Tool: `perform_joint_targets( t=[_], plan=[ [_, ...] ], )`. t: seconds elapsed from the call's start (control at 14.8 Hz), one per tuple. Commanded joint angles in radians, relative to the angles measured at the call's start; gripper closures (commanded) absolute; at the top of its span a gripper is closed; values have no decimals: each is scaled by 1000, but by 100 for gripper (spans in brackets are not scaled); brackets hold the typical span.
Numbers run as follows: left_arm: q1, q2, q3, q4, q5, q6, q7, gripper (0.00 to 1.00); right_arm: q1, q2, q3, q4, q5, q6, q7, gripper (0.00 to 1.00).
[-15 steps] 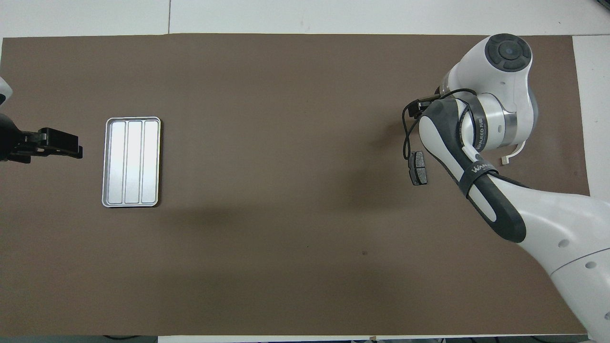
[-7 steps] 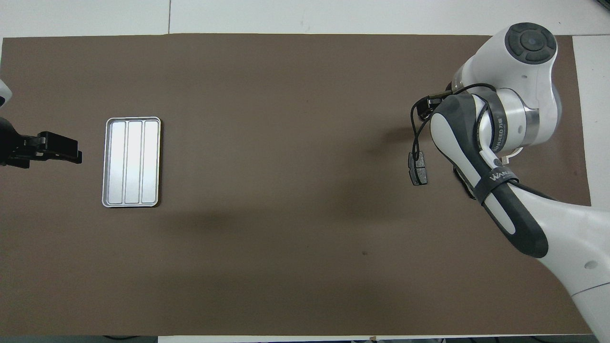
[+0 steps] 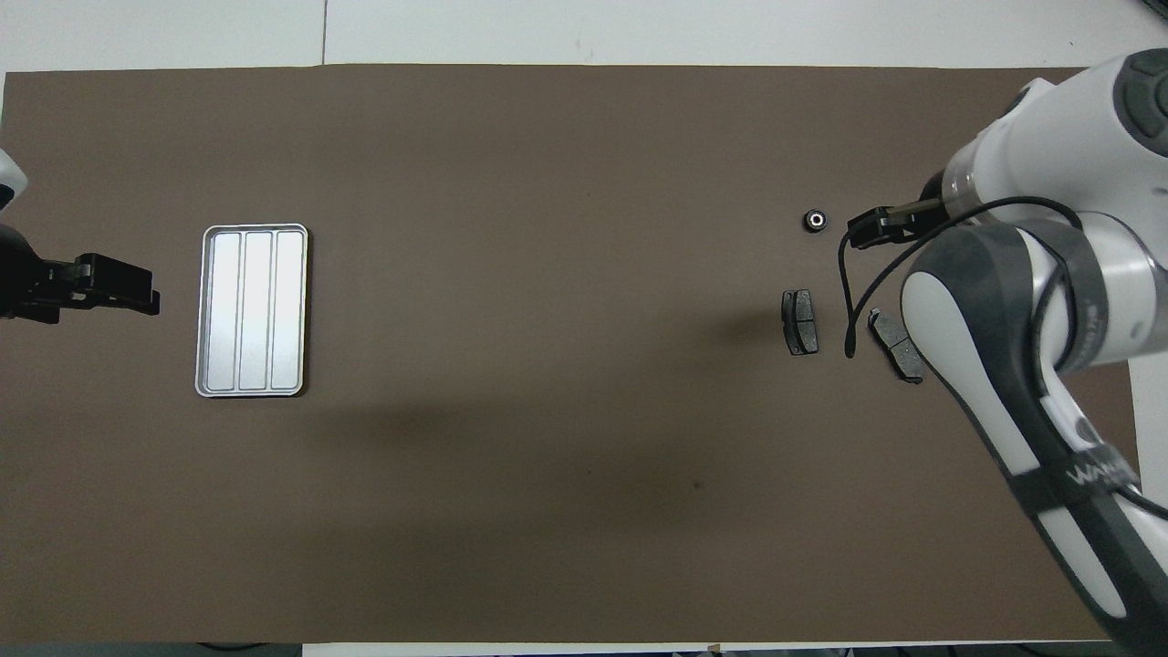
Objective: Place bearing gear from tray to pile
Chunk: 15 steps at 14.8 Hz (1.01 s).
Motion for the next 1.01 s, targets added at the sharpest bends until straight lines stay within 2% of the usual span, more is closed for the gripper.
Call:
perform_joint_targets(
  t=[0.0,0.2,0.54,0.74,0.94],
  plan=[
    [-3,-3,1,11,10,-19,2,0,-24,-173,9,-102,10,-78,-12,0],
    [-3,-4,1,11,10,-18,4,0,-29,-235,4,-69,71,-158,-9,0],
    [-1,-7,-1,11,10,-13,5,0,-32,-237,-4,45,161,-319,95,0],
    [-1,-7,1,8,10,-5,8,0,-36,-235,-5,62,145,-379,106,0],
    [0,-7,1,10,10,-4,10,0,-33,-237,-5,56,103,-383,98,0]
  ],
)
